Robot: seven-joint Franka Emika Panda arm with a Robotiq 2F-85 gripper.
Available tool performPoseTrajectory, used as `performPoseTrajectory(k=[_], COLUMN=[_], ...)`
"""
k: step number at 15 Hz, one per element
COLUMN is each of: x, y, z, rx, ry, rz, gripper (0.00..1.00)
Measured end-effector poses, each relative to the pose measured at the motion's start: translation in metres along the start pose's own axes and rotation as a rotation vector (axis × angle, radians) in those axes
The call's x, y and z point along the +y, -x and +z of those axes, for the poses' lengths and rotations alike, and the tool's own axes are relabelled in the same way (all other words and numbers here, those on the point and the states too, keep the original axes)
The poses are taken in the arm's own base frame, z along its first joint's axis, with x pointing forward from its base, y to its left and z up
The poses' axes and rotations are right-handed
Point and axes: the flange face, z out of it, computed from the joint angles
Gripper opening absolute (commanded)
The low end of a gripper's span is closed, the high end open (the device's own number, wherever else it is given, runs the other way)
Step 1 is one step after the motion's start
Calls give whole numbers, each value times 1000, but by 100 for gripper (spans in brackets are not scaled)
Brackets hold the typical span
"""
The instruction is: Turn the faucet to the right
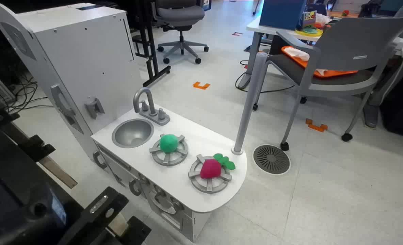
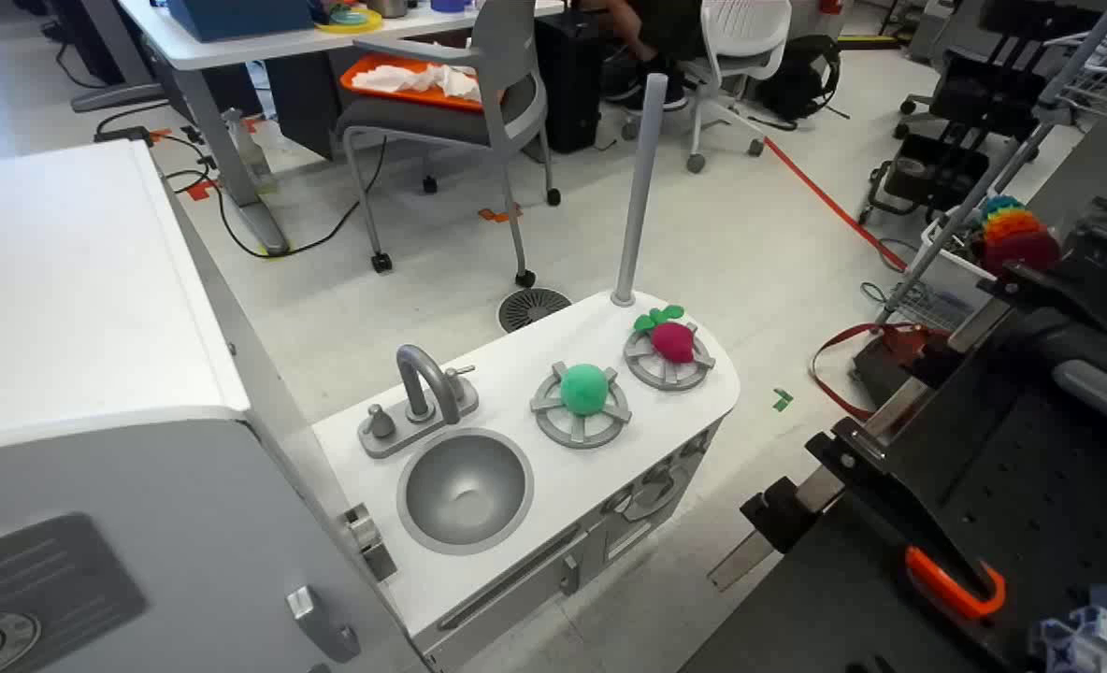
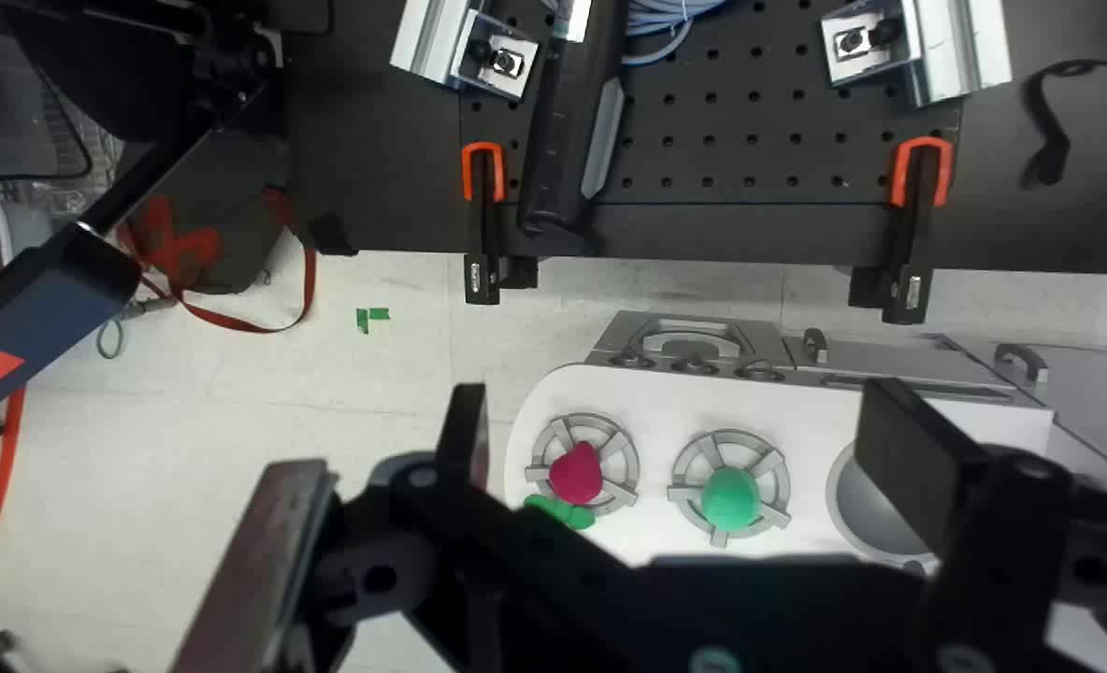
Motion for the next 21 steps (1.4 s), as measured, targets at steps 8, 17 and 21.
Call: performPoseTrajectory(k=[8, 17, 21], x=[-1, -82, -124], y=[-2, -121, -183], z=[3, 59, 102], rx=[-8, 33, 76], ry=[0, -23, -24], rz=[3, 125, 125], gripper=[100, 100, 100])
